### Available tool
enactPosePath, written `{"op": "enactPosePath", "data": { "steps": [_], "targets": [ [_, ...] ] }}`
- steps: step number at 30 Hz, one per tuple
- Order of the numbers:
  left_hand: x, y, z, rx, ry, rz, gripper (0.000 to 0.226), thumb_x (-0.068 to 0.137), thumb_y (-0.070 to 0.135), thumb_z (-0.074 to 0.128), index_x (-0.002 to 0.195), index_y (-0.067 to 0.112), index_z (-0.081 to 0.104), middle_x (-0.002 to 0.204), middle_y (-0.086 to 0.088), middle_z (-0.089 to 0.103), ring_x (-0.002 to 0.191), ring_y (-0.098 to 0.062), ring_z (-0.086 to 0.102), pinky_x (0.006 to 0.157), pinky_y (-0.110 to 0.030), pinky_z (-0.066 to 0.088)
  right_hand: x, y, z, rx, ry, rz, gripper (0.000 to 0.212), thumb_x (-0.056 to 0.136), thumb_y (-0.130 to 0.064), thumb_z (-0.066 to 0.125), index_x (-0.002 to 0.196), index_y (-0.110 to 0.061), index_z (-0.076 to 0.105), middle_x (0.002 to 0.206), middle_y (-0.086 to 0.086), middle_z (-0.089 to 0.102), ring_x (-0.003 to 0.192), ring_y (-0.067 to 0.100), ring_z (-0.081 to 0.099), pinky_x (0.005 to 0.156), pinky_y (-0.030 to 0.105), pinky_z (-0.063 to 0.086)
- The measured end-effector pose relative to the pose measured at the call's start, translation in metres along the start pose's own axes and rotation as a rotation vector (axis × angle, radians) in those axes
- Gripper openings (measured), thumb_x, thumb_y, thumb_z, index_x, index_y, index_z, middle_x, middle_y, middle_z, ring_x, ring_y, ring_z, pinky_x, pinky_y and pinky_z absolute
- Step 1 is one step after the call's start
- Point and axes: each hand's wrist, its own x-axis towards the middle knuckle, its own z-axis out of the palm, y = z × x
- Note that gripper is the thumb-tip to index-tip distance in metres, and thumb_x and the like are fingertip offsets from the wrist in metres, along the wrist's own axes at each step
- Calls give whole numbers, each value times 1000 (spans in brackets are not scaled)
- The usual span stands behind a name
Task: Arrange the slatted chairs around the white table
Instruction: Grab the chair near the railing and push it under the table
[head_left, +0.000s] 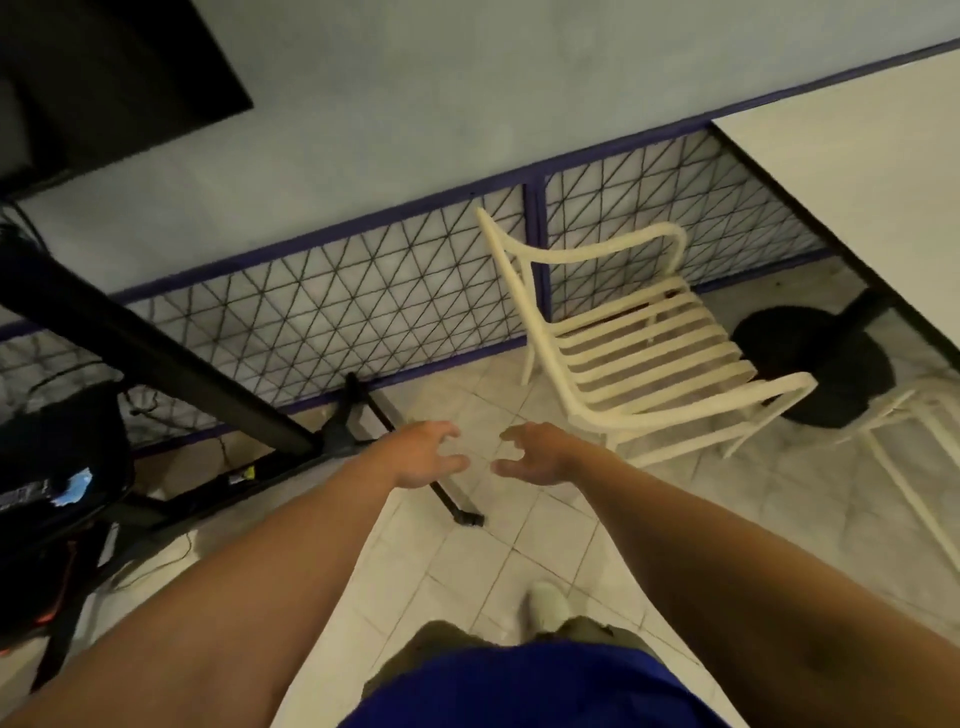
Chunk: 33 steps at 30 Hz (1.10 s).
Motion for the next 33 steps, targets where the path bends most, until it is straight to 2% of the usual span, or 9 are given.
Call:
{"op": "enactPosePath", "data": {
  "steps": [6,12,15,18,20,25,29,33],
  "targets": [
    [77,19,-74,161,26,161,64,91,55,62,147,29,45,148,1,50,131,-21,48,98,-35,39,44,-4,-46,98,131,107,75,89,-62,54,150,-22,35,152,5,42,138,27,40,114,42,32],
    [152,3,-129,348,-6,288,66,89,56,63,147,29,45,147,-2,51,130,-22,50,105,-42,44,97,-18,-69,201,265,239,77,85,-64,57,148,-23,39,147,7,48,134,27,44,111,44,37],
    [189,4,-163,476,-29,364,64,89,55,63,145,30,46,145,-2,52,127,-23,52,100,-39,45,116,-28,-80,274,366,311,73,88,-58,59,148,-23,38,150,6,45,136,26,41,112,44,36],
    [218,19,-190,563,-6,467,60,91,51,63,144,28,47,140,-3,54,122,-23,54,93,-37,45,128,-32,-89,370,517,385,70,90,-51,62,148,-21,38,145,6,50,130,25,48,106,43,42],
    [234,31,-200,607,-6,520,60,92,48,63,145,26,46,141,-4,54,123,-24,54,92,-38,45,134,-31,-91,417,561,413,69,91,-48,61,149,-18,37,142,7,52,125,26,52,103,42,45],
    [278,57,-194,719,-43,624,62,90,42,65,146,29,43,146,-4,50,130,-27,50,102,-43,46,153,-16,-90,421,572,488,60,91,-41,61,141,-17,40,131,7,56,112,26,56,91,41,49],
    [301,71,-182,791,-76,704,60,89,33,66,144,27,45,147,2,46,133,-23,45,108,-45,38,165,8,-90,476,446,546,54,91,-35,61,137,-18,41,127,9,57,106,28,58,87,44,51],
    [329,79,-183,890,-130,714,57,89,32,66,142,36,45,144,6,49,133,-21,43,112,-48,30,178,29,-92,527,344,552,51,90,-30,61,136,-22,43,125,9,58,104,27,59,88,42,51]
  ]
}}
